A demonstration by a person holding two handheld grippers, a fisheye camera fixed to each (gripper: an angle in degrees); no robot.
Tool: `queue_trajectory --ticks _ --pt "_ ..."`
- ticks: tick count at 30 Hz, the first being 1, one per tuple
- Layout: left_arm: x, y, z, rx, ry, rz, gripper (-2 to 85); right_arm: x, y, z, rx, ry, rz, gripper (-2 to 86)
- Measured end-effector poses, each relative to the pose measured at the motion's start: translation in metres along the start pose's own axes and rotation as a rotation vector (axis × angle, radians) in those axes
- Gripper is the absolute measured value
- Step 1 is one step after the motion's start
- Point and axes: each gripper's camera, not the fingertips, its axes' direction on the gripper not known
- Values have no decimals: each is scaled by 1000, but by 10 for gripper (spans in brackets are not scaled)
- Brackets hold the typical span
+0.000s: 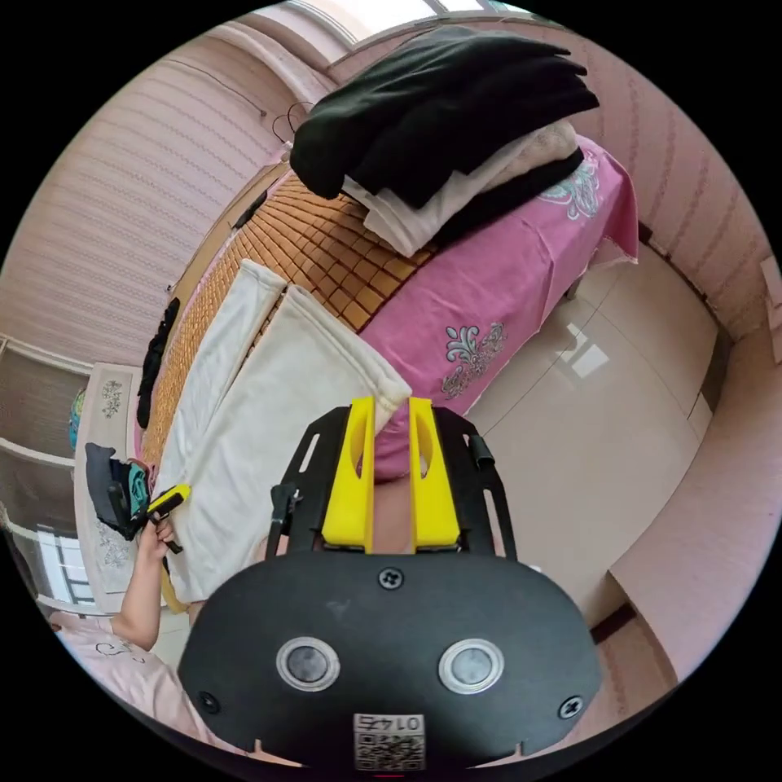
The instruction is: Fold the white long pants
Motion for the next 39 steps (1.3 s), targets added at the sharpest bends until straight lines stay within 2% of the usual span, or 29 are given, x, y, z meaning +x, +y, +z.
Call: queue_trajectory --ticks 3,6,10,14,15,17,20,23,25,29,33,34,39 --pt "-16 38 -37 114 -17 -64 44 -27 -16 -4 24 139 -106 84" --pt "-37 102 -81 197 -92 -195 57 -40 -21 6 -11 108 -159 115" --pt "-63 227 -144 270 -325 -516 108 -11 -11 16 -34 -3 -22 161" --pt "-70 352 -181 304 -550 -825 119 16 4 26 -76 -125 141 161" --pt "-71 367 -183 319 -559 -874 125 22 9 33 -104 -181 192 159" --pt "-77 425 -181 435 -443 -1048 154 25 15 42 -128 -274 259 155" --pt "-89 476 -165 549 -282 -1203 173 20 18 46 -111 -352 291 141" --pt "-107 502 -154 649 -235 -1291 198 7 13 45 -114 -383 272 140" --pt "-123 509 -147 607 -202 -1318 199 -6 9 40 -95 -420 237 138" --pt "-156 525 -133 492 -26 -1317 157 -17 -4 33 -78 -350 210 123" --pt "-169 551 -131 575 181 -1265 74 -27 -16 43 -138 -300 202 53" --pt "-169 556 -134 597 192 -1243 62 -29 -16 43 -141 -295 207 33" --pt "-151 555 -151 554 24 -1143 53 -26 -11 33 -117 -339 240 9"
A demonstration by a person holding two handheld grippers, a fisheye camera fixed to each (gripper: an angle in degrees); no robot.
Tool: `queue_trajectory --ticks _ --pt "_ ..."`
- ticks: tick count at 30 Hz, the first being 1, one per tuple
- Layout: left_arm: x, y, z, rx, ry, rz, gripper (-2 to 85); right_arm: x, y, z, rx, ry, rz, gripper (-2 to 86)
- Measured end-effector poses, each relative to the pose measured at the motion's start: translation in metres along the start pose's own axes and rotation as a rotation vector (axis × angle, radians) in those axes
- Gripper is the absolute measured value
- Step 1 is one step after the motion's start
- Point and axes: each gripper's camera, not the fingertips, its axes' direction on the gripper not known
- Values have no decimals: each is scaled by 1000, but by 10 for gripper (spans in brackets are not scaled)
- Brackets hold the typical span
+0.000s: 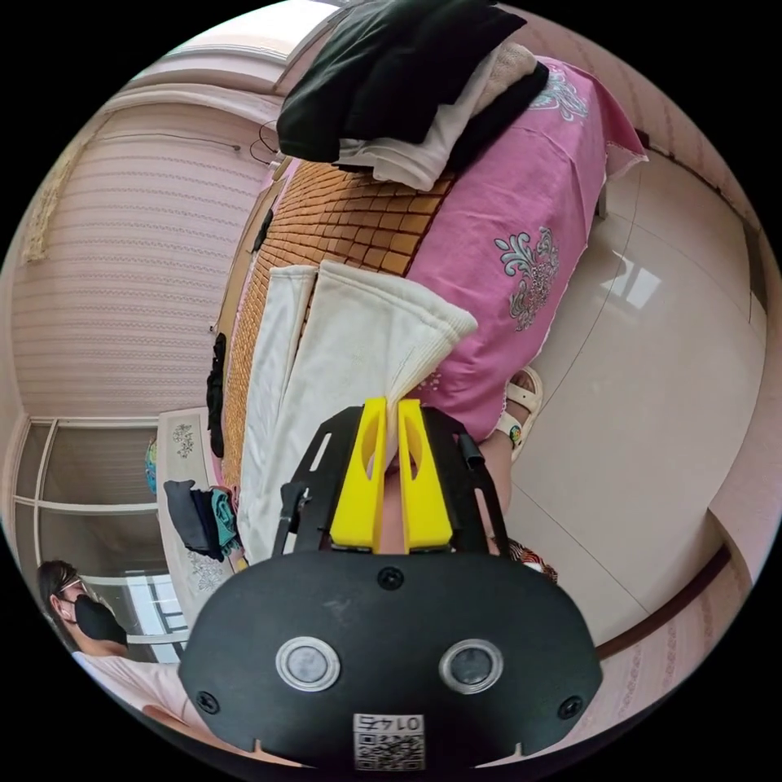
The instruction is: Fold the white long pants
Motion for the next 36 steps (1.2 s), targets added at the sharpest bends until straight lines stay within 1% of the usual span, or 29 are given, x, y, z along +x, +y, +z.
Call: queue_trajectory --ticks 3,5,8,11,13,14,16,18,19,21,24,25,26,28,30,32,33,35,36 --pt "5 7 -19 60 -1 48 51 -8 0 -9 7 -19 -29 4" --pt "10 13 -42 114 30 100 50 -23 -1 -19 24 -29 -89 2" --pt "22 15 -69 163 65 180 49 -62 -12 -39 63 -79 -235 1" --pt "49 -2 -78 181 58 279 49 -122 -40 -47 79 -123 -409 1" --pt "70 -22 -76 193 35 341 50 -187 -71 -33 56 -132 -550 8" --pt "83 -39 -73 209 34 374 52 -204 -80 -27 48 -127 -576 10" --pt "94 -70 -61 225 35 368 69 -265 -112 8 28 -62 -630 23" --pt "94 -101 -44 201 92 291 94 -291 -133 40 8 -6 -613 47" --pt "89 -115 -34 187 138 209 107 -298 -142 58 -4 32 -570 90" --pt "86 -121 -29 192 160 188 115 -293 -147 78 -22 87 -509 132" --pt "85 -106 -39 240 48 234 112 -258 -131 95 -51 91 -466 141" --pt "87 -95 -42 252 -34 262 110 -239 -121 97 -55 101 -440 139" --pt "88 -83 -43 257 -109 279 109 -228 -116 96 -44 106 -425 139" --pt "90 -65 -39 268 -187 306 110 -191 -93 90 25 108 -348 136" --pt "94 -52 -25 249 -245 337 118 -171 -79 92 57 80 -299 132" --pt "106 -45 4 162 -359 398 133 -161 -73 100 46 25 -258 130" --pt "111 -44 11 143 -398 423 134 -161 -72 106 40 -34 -247 130" --pt "131 -45 36 128 -551 512 140 -165 -72 108 74 -26 -186 120" --pt "135 -47 42 125 -565 527 142 -168 -70 108 98 32 -155 102"
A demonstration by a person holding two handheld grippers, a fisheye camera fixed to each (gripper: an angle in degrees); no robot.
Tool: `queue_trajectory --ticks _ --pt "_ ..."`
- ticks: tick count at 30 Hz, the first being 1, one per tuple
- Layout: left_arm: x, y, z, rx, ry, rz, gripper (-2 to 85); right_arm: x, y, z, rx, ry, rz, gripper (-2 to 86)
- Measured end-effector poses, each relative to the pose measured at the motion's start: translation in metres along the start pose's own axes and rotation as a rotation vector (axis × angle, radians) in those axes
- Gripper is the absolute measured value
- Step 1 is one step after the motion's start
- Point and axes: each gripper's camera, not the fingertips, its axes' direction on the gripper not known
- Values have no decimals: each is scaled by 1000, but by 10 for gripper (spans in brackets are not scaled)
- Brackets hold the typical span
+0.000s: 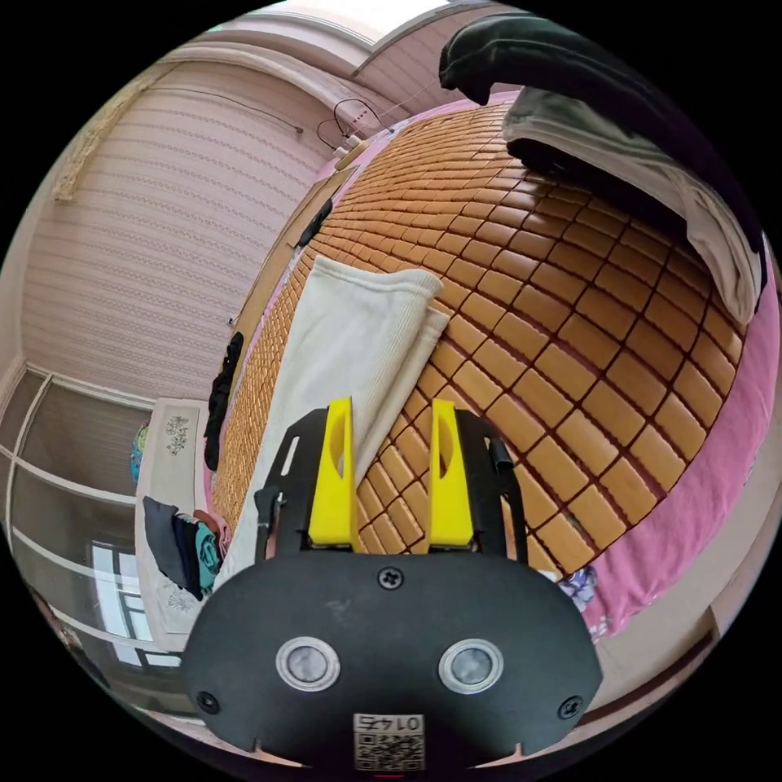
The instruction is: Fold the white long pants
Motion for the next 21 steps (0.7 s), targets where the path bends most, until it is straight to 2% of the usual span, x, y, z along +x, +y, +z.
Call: queue_trajectory --ticks 3,6,14,21 --pt "18 -18 25 -107 -51 46 159 -11 1 -2 26 -144 -62 80" --pt "30 -27 33 -121 -87 49 160 -25 -3 6 -11 -72 -83 87" --pt "53 -62 26 -223 -129 107 109 -15 -3 14 -48 -230 82 30" --pt "74 -78 14 -279 -166 216 71 -60 2 7 -142 37 -147 12"
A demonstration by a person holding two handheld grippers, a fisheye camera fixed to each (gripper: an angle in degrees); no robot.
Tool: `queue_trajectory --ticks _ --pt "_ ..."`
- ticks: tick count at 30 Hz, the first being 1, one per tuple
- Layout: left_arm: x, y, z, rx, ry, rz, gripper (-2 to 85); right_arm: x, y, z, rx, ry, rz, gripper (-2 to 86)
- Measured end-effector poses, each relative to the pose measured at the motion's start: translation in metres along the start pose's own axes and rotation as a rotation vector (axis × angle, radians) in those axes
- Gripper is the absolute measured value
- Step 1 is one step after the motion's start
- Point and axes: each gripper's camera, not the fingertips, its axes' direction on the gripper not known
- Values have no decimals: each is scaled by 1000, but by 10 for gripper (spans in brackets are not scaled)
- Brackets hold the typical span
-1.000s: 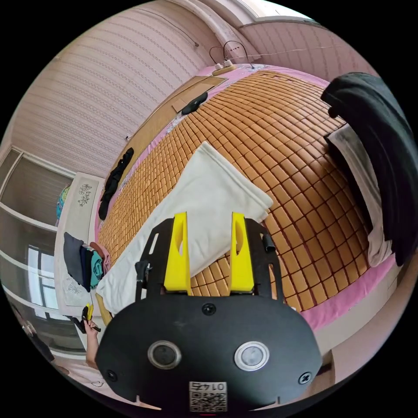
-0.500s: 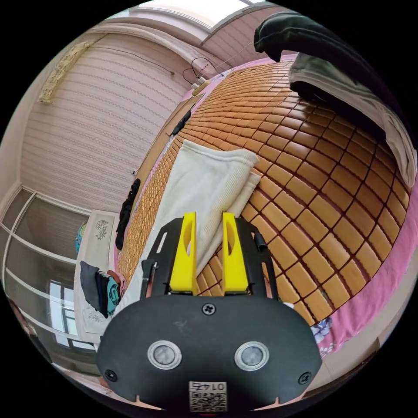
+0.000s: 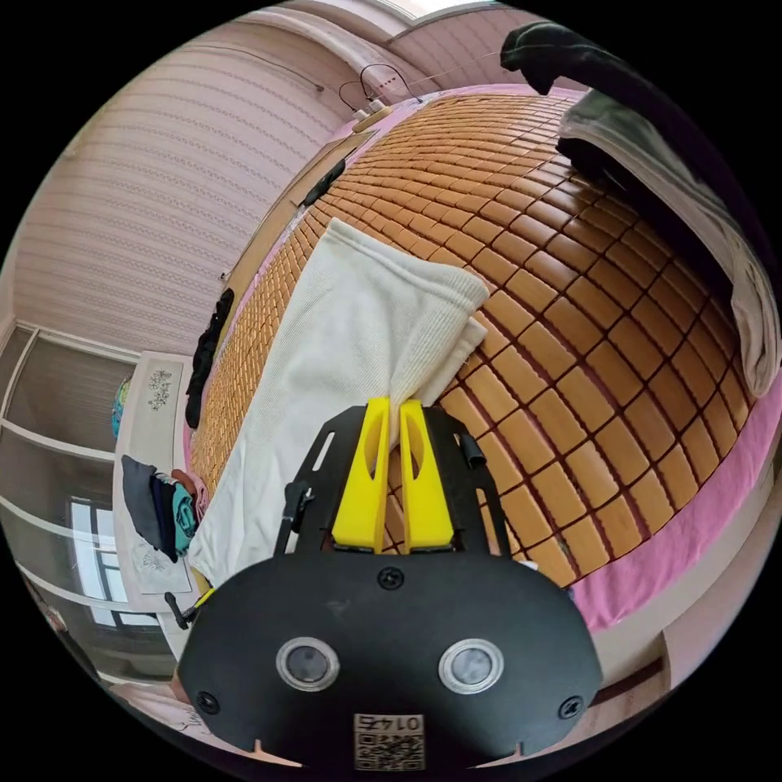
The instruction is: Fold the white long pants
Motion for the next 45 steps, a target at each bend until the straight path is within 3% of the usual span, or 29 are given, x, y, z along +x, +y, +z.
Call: queue_trajectory --ticks 6,16,20,24,26,30,34,39,45 --pt "-1 -2 -14 -39 32 31 49 -1 19 -9 -54 -17 4 9" --pt "4 29 -36 -231 91 155 42 17 105 -66 -200 153 15 14" --pt "-3 56 -64 -108 98 156 49 11 130 -91 -168 156 -49 33" --pt "-5 67 -114 -14 101 213 19 -57 140 -125 -20 483 -361 19" --pt "9 64 -159 127 23 294 22 -106 144 -118 8 549 -577 17" --pt "55 38 -194 305 -1 455 48 -223 156 -46 -86 314 -1016 54" --pt "117 -8 -153 214 -10 647 73 -319 197 53 -272 216 -1361 96" --pt "125 -47 -105 81 44 539 106 -332 216 136 -411 426 -1401 52" --pt "143 -36 -94 68 -28 581 90 -336 224 126 -365 415 -1396 74"
